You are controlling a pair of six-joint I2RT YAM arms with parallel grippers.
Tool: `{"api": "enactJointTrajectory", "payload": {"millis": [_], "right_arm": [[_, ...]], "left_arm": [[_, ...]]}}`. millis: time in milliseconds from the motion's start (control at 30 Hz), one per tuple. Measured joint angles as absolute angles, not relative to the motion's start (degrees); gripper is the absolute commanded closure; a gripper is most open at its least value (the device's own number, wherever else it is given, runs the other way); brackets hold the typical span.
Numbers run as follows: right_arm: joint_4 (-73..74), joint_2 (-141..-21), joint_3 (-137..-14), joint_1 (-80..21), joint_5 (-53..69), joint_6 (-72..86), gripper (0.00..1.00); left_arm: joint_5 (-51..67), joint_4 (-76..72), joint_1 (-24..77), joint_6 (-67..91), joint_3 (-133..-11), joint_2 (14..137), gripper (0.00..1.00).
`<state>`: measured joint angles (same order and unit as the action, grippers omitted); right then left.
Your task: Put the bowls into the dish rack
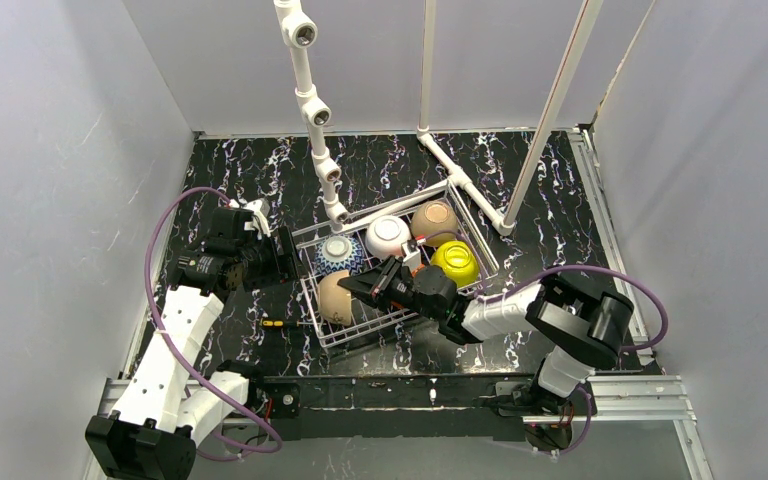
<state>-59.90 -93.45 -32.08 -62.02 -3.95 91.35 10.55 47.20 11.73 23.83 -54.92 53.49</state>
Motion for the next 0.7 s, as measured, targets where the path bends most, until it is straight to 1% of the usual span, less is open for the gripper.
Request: {"api": "enactJointTrajectory", "payload": {"millis": [133, 267, 467, 700], "right_arm": [[-58.35, -92.55, -31.88, -62.02, -4.6, 91.33, 0.73], [-55.33, -90.43, -30.87, -61.87, -5.54, 90.54, 0.61], [-49.82, -87.74, -30.13, -60.88, -6.39, 89.34, 0.55], [-42.61, -84.14, -30.61, -60.05, -7.7, 86.41, 0.52]], "left_arm": [[10.55, 47.2, 11.73, 23.83, -54.92, 53.49, 0.28], [10.55, 47.2, 11.73, 23.83, -54.92, 53.49, 0.28], [10.55, 47.2, 11.73, 23.83, -54.94, 53.49, 0.28], [10.55, 47.2, 11.73, 23.83, -55.02, 53.49, 0.28]]}}
